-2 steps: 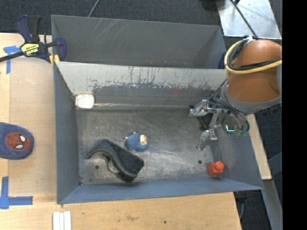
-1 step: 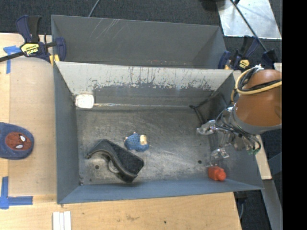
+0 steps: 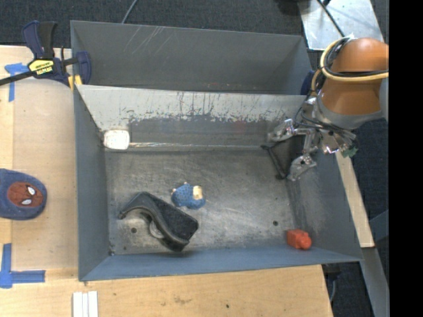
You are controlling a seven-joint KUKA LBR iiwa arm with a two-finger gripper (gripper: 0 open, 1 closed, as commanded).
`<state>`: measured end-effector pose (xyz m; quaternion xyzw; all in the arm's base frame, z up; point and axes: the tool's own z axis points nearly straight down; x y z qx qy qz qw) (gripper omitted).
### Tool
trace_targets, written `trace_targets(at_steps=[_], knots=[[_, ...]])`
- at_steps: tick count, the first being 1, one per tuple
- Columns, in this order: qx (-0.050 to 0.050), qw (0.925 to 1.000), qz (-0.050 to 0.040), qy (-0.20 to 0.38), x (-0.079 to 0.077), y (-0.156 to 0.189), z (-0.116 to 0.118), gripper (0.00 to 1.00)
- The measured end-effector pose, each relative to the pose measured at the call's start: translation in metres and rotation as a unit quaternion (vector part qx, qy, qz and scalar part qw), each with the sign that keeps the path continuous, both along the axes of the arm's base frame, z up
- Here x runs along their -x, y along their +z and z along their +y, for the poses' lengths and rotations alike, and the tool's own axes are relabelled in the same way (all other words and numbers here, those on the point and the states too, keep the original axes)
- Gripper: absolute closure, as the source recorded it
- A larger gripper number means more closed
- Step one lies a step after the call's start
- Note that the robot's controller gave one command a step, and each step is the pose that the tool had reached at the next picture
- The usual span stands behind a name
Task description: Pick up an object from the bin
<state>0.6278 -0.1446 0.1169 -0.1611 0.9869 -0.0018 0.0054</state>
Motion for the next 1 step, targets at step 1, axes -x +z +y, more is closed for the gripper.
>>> trace_targets(at_steps=[1], knots=[[-0.002, 0.9972, 0.0039, -0.075, 0.0049, -0.0023, 0.0047, 0.0]])
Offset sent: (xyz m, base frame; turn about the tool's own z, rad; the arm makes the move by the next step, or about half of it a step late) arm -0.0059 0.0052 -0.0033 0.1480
